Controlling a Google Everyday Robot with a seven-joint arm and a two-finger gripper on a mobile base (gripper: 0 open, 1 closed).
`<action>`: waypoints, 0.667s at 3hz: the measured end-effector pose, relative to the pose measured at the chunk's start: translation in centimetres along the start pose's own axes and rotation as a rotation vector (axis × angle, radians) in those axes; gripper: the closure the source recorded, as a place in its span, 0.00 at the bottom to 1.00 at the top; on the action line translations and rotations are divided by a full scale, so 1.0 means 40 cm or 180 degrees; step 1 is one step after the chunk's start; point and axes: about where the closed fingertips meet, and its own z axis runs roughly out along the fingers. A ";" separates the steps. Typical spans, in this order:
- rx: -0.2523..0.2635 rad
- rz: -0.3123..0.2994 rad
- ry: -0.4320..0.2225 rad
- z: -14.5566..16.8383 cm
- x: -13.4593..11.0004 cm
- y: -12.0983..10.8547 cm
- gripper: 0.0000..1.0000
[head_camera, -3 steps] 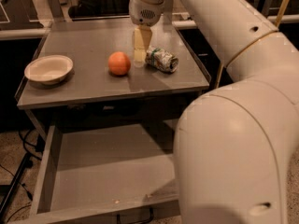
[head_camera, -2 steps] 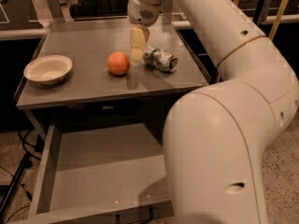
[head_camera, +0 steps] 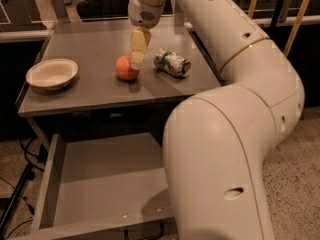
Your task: Place orange into top drawer
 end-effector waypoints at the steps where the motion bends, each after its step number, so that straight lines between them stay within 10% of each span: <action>1: -0.0022 -0.0049 0.0044 0.041 -0.036 -0.023 0.00; 2: -0.0082 -0.0017 0.0025 0.081 -0.042 -0.031 0.00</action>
Offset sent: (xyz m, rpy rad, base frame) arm 0.0190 0.0262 -0.0273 -0.0360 0.0841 0.0155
